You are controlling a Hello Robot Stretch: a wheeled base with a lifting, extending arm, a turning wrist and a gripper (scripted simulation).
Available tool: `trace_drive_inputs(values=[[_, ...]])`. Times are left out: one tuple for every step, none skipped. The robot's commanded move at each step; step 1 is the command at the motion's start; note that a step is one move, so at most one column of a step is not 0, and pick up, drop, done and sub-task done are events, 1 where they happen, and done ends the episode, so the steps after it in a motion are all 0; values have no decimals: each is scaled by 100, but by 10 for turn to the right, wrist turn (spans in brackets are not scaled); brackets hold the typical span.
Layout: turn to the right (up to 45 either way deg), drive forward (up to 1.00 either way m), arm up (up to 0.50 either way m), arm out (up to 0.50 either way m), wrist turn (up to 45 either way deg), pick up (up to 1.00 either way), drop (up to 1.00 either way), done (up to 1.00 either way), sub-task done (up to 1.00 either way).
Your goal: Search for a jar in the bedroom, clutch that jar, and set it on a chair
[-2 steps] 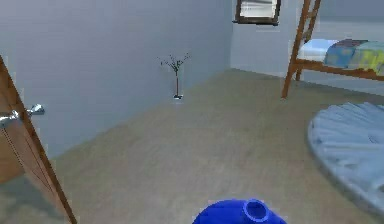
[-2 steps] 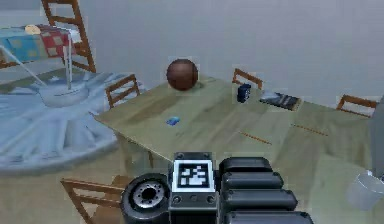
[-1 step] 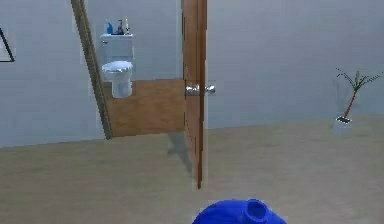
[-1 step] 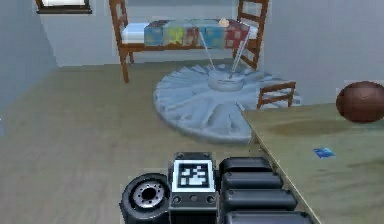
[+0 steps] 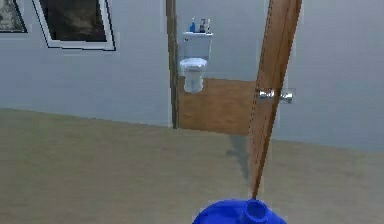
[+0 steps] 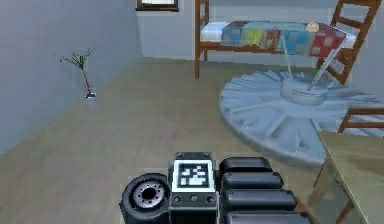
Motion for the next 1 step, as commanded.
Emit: trace_drive_inputs(values=[[0,30,0,0,0,0,0,0,0]])
